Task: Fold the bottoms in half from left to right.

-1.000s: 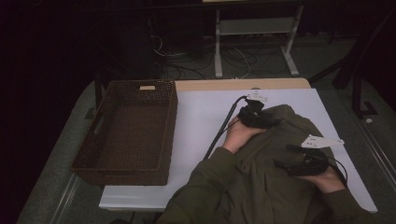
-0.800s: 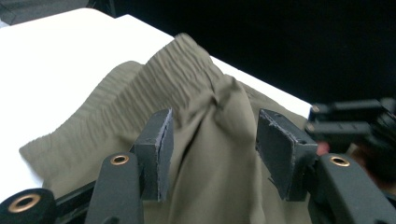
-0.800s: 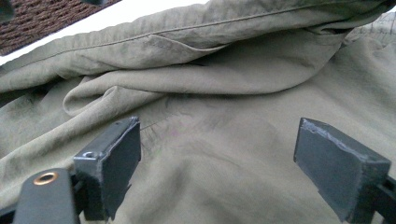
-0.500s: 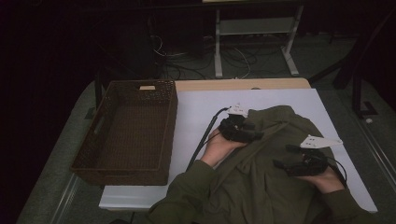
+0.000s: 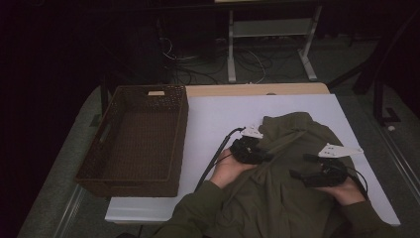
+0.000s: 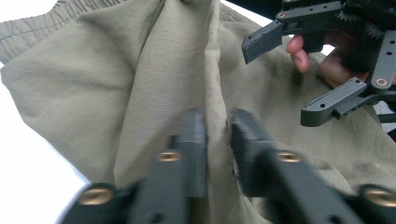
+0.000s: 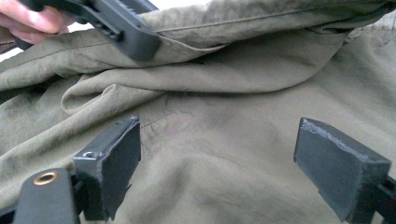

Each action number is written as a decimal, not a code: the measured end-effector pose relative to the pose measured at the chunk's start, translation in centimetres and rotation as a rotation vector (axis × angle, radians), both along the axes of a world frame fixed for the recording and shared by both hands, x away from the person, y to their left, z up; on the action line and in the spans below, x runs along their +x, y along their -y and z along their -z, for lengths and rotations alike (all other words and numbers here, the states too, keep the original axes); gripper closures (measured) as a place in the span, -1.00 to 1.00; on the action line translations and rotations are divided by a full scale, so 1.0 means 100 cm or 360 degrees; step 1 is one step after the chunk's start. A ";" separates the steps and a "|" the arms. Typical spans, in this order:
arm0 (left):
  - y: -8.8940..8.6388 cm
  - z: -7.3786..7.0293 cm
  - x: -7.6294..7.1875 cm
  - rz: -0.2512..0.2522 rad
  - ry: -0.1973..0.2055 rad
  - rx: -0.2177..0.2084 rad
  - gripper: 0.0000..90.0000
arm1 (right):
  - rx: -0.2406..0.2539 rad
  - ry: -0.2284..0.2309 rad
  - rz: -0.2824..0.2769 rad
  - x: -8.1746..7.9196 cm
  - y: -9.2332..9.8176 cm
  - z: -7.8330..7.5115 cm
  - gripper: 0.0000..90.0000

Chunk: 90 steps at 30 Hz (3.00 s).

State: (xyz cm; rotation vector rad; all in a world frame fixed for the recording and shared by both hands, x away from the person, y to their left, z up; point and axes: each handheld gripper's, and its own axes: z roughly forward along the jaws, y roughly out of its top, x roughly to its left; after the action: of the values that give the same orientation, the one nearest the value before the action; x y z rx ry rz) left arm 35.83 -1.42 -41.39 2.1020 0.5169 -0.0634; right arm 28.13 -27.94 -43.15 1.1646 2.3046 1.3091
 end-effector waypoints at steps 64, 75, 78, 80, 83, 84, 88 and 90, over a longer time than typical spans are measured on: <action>-0.104 0.021 -0.035 -0.0292 0.0044 0.0065 -0.71 | 0.0020 -0.0051 0.0301 0.027 0.033 -0.025 -0.45; -0.119 0.035 -0.054 -0.0328 -0.0004 0.0093 -1.00 | 0.0017 -0.0136 0.0493 0.072 0.049 -0.032 -0.08; -0.120 0.037 -0.054 -0.0316 -0.0002 0.0105 -1.00 | 0.0037 -0.0145 0.0555 0.086 0.054 -0.030 -0.02; -0.119 0.037 -0.054 -0.0304 0.0011 0.0124 -1.00 | 0.0062 -0.0172 0.0576 0.093 0.056 -0.027 -0.02; -0.119 0.037 -0.052 -0.0315 0.0014 0.0123 -1.00 | 0.0061 -0.0234 0.0601 0.098 0.056 -0.017 -0.02; -0.120 0.037 -0.052 -0.0318 0.0017 0.0125 -1.00 | 0.0069 -0.0254 0.0595 0.098 0.055 -0.014 -0.04; -0.118 0.034 -0.050 -0.0321 0.0034 0.0111 -1.00 | 0.0059 -0.0320 0.0589 0.100 0.054 -0.002 -0.07; -0.117 0.034 -0.050 -0.0319 0.0045 0.0103 -1.00 | 0.0052 -0.0357 0.0562 0.100 0.053 0.004 -0.06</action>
State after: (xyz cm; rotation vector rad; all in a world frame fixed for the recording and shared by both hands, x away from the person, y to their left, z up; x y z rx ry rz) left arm 30.82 10.26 -44.74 2.0999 0.7176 0.0995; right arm 38.11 -33.20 -43.56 1.7129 2.0910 1.1368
